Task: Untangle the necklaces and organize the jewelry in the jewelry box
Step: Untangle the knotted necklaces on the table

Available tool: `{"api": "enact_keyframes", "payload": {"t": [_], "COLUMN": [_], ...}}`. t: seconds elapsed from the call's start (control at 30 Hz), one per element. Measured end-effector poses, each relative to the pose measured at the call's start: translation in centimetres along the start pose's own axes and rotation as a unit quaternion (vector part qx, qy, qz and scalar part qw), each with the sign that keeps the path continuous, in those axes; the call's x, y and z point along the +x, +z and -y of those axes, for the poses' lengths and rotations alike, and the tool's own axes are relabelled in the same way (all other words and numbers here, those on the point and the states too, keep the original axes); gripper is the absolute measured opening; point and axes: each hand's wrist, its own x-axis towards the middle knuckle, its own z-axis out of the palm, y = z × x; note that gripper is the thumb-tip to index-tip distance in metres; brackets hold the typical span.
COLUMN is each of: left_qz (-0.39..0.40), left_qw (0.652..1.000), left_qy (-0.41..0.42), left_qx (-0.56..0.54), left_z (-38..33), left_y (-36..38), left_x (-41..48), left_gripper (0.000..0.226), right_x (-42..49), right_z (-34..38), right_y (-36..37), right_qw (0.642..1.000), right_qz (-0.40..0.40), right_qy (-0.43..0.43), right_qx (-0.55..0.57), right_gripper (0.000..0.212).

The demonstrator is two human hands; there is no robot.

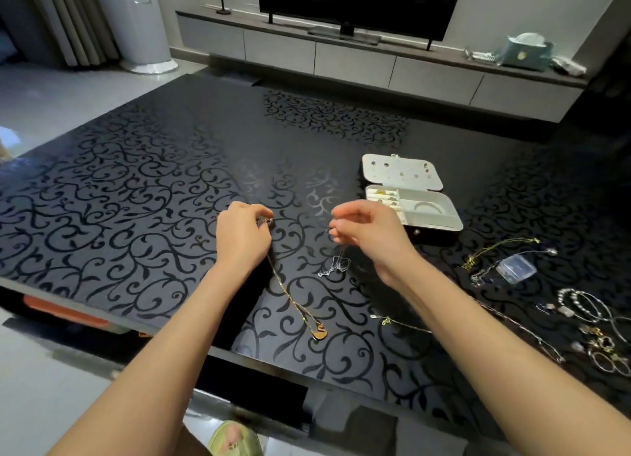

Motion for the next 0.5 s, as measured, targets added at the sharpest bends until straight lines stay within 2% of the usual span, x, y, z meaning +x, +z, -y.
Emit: {"api": "enact_keyframes", "payload": {"t": [0.17,0.33,0.5], "left_qz": [-0.021,-0.021,0.012], "left_qw": [0.998,0.994,0.993], "left_qy": [0.0,0.001,-0.001], "left_qx": [-0.051,-0.104,-0.118], "left_z": [-1.8,-4.7,-6.1], "left_y": [-0.2,0.2,1.7], "left_x": [-0.1,0.0,0.2], "left_gripper": [0.031,0.039,0.035], "right_x": [1.4,3.0,3.4], "right_z": [-1.5,-1.7,-0.4], "right_y": [0.2,0.8,-2.2], "right_qw": [0.999,0.966,0.94], "right_qz": [-0.034,-0.048,-0.079], "right_qy": [-0.013,-0.078,-0.114], "right_qx": [-0.034,-0.242,-0.312], "right_gripper": [0.027,0.024,0.028]}}
